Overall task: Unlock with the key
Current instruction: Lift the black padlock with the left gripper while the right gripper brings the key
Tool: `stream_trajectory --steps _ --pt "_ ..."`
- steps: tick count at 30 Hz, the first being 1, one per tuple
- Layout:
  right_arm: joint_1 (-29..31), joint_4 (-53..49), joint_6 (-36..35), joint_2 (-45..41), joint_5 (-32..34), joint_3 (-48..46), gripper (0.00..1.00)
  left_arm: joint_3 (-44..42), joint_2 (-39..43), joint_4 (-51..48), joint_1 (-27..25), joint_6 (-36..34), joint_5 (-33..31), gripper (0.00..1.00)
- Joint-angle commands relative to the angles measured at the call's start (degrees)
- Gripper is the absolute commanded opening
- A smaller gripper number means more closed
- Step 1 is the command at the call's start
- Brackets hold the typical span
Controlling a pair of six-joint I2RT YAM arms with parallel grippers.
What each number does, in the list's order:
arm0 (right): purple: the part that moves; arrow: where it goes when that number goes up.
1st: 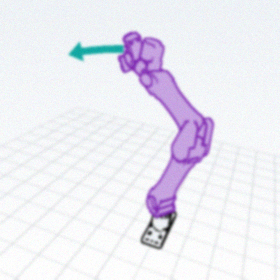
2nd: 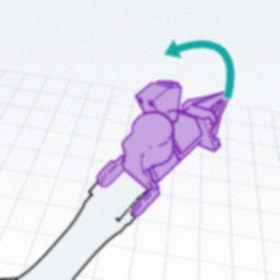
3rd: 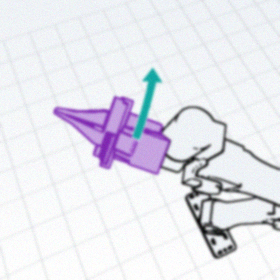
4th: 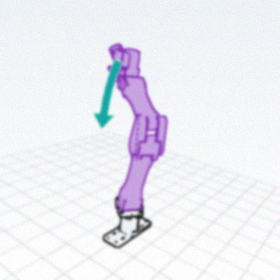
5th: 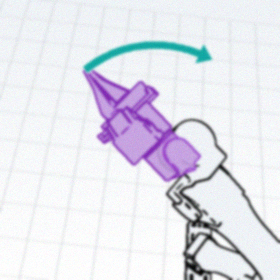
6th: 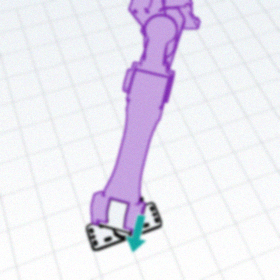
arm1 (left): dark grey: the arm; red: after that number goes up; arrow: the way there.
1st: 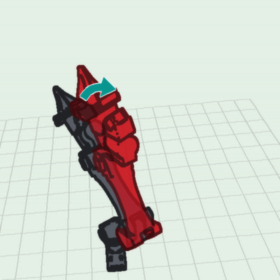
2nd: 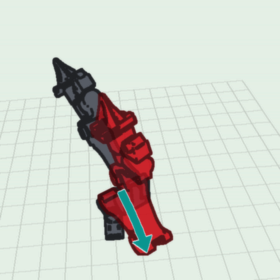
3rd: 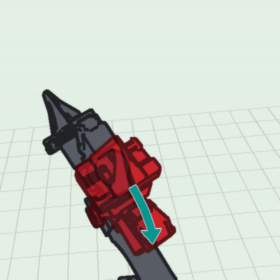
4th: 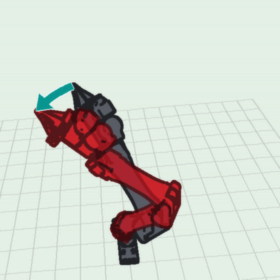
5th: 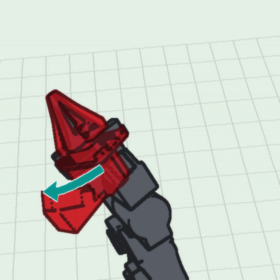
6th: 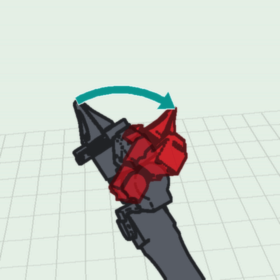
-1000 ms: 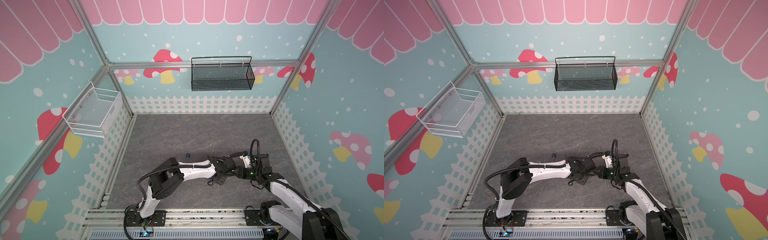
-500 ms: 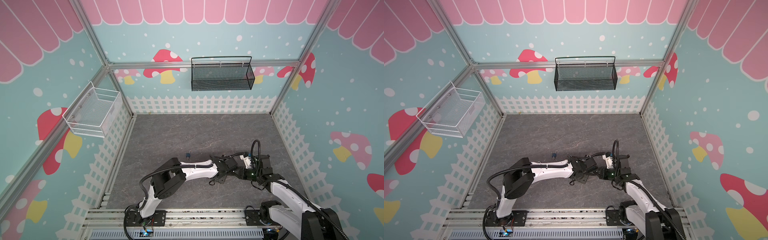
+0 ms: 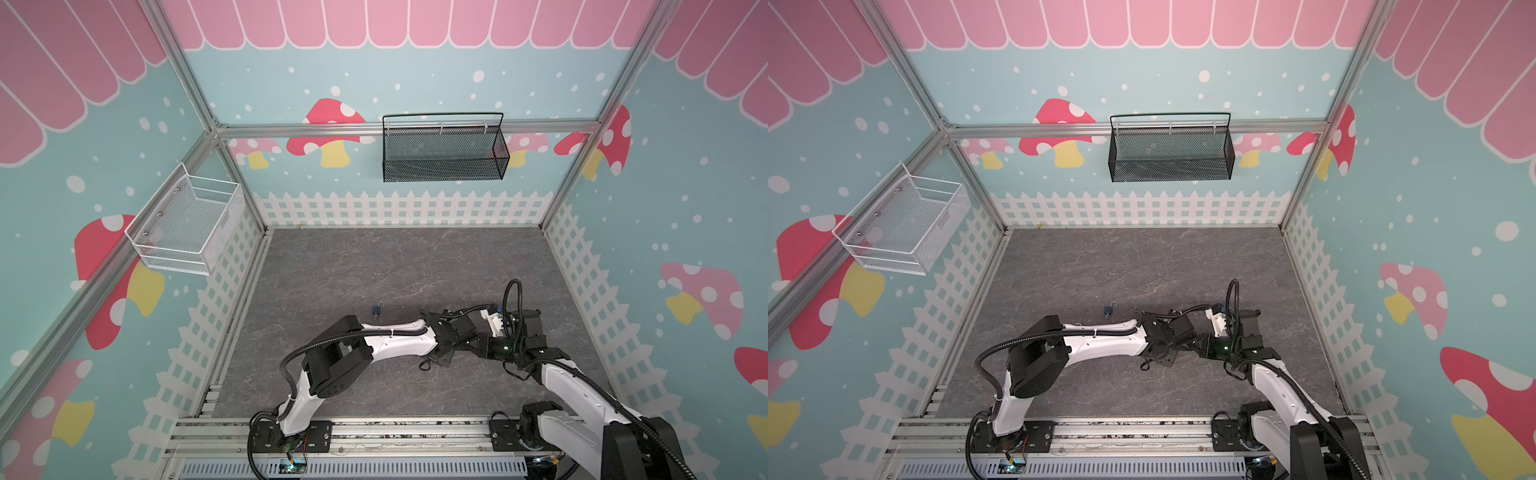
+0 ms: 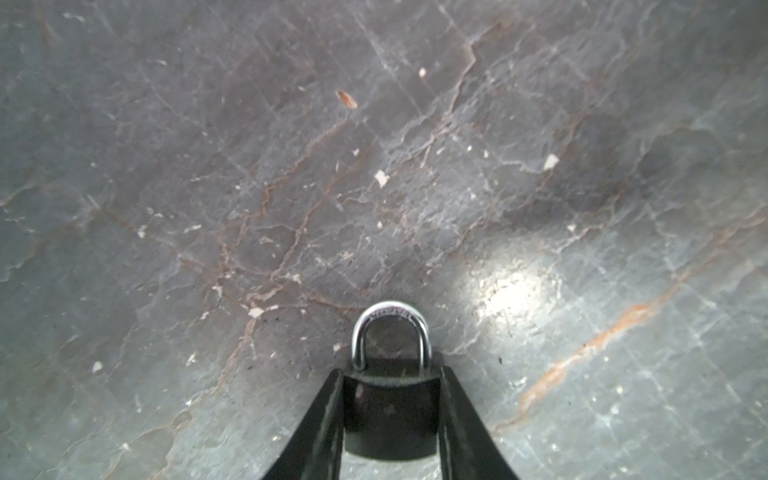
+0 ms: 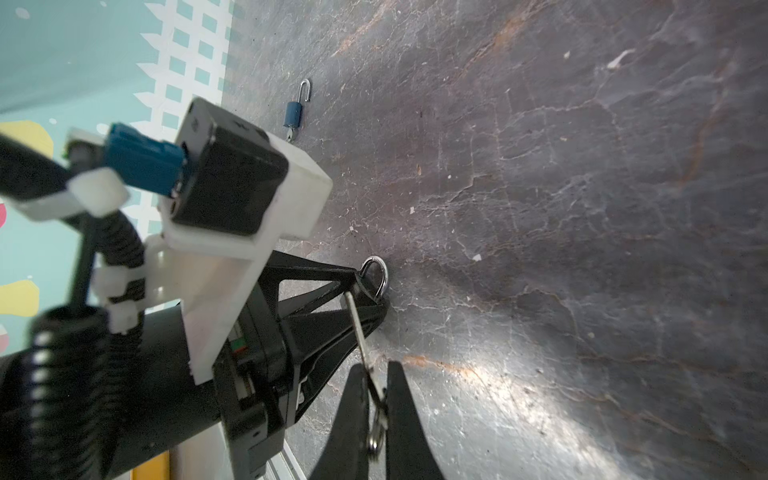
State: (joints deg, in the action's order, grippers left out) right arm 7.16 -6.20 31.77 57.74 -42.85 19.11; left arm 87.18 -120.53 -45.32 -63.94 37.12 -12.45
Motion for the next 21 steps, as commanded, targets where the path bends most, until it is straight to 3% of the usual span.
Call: stream_trajectory --steps 1,4,7,21 --pt "-0.5 -0.3 -0.9 -0.4 -0.8 -0.7 0.0 -1.4 -3.1 -3.2 0.2 0.2 0.3 0.34" --pt "-0.4 -0.3 -0.8 -0.8 -0.8 -0.8 0.0 -1.7 -2.8 -3.2 0.7 0.6 0.1 0.31" --pt "-0.6 -0.2 -0.9 -1.4 -1.2 -0.9 0.0 -1.4 -2.6 -3.1 0.8 -0.1 1.0 0.15" --pt "-0.6 -3.4 0.2 -1.2 0.5 0.9 0.0 -2.9 7.0 -0.7 2.9 5.6 0.1 0.0"
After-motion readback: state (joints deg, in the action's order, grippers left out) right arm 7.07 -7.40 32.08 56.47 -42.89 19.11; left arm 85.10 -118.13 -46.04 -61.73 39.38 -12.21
